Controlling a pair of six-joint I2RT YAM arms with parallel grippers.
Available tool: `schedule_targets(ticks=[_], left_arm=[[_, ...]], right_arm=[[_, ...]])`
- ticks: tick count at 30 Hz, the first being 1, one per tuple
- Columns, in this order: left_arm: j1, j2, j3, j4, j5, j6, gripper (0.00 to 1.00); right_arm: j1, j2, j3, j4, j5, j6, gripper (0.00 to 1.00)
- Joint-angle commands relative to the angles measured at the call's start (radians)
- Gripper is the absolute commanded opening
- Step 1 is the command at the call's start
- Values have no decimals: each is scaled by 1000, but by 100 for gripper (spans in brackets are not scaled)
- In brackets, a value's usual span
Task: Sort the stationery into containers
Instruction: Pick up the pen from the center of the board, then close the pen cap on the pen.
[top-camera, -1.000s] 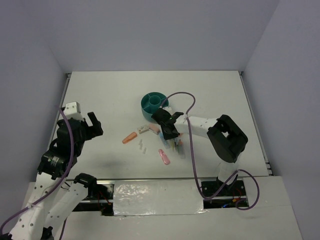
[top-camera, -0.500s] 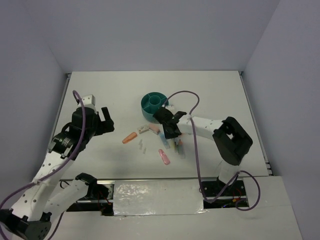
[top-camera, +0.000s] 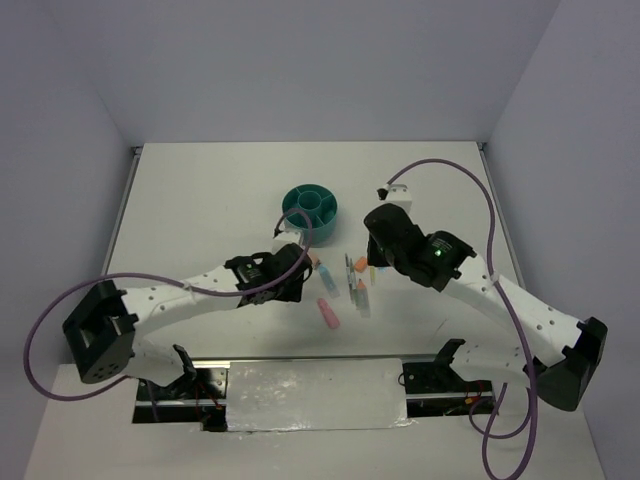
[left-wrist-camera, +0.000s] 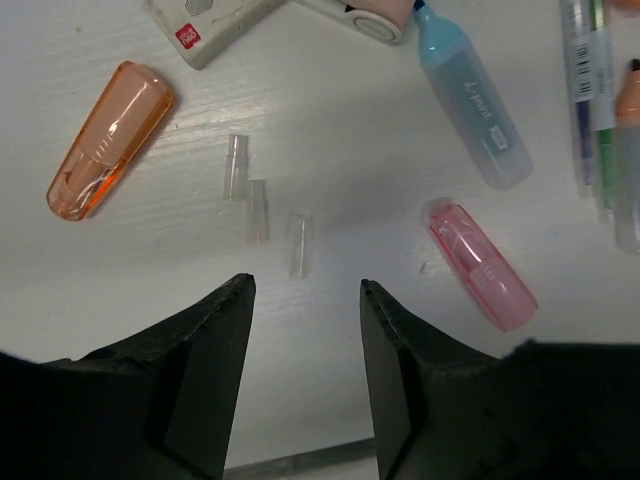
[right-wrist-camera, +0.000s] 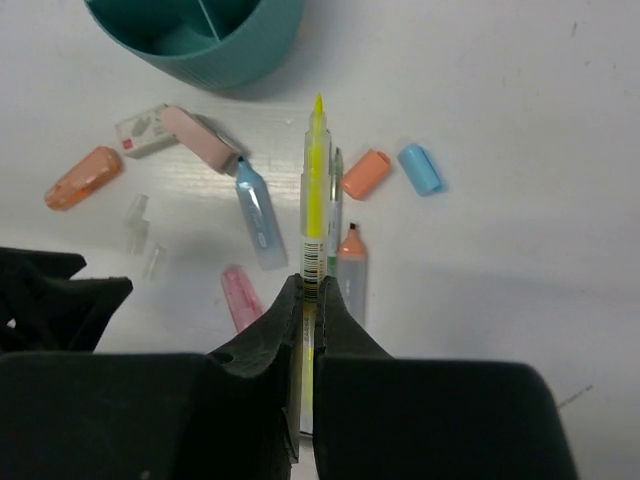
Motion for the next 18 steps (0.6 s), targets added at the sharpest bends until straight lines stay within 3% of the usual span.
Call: schedule_targets(ticks=[1,18], left_arm=[[-9,79,27,61,-22,-22,59],[-9,305,71,84,-17,10,48]], right_arm=[[7,-19,-37,-77,20,14,0],[10,-84,-84,-48,-7,-1,0]])
